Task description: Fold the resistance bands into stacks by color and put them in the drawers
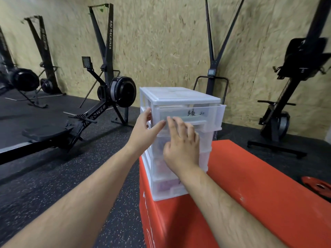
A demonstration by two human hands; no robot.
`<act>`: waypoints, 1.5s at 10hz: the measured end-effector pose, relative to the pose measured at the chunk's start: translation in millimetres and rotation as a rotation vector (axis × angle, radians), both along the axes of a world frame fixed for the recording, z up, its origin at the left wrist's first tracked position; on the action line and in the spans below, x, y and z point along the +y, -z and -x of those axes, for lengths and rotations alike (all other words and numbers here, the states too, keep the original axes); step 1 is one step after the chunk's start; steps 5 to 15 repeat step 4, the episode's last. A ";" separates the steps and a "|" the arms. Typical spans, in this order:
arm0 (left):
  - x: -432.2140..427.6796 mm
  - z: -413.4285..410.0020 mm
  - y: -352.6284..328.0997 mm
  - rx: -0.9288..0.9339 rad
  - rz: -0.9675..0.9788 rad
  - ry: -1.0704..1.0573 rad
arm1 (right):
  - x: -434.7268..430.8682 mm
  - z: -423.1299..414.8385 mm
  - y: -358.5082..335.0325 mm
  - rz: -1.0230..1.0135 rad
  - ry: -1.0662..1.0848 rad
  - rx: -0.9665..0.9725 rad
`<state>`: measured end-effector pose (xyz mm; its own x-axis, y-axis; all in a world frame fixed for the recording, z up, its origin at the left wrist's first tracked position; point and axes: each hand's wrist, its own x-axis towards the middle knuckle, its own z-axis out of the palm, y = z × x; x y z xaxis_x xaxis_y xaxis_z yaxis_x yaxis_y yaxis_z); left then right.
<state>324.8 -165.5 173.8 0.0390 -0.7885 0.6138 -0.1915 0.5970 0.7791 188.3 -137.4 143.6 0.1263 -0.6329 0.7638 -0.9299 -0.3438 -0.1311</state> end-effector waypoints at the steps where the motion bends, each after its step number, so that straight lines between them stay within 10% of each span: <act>1: -7.4 -3.5 3.7 -0.051 0.013 -0.093 | -5.0 -3.4 -7.0 -0.072 0.010 0.042; 15: -4.3 -11.1 -8.7 -0.175 -0.062 -0.242 | 7.8 -3.0 -26.7 -0.187 0.015 0.132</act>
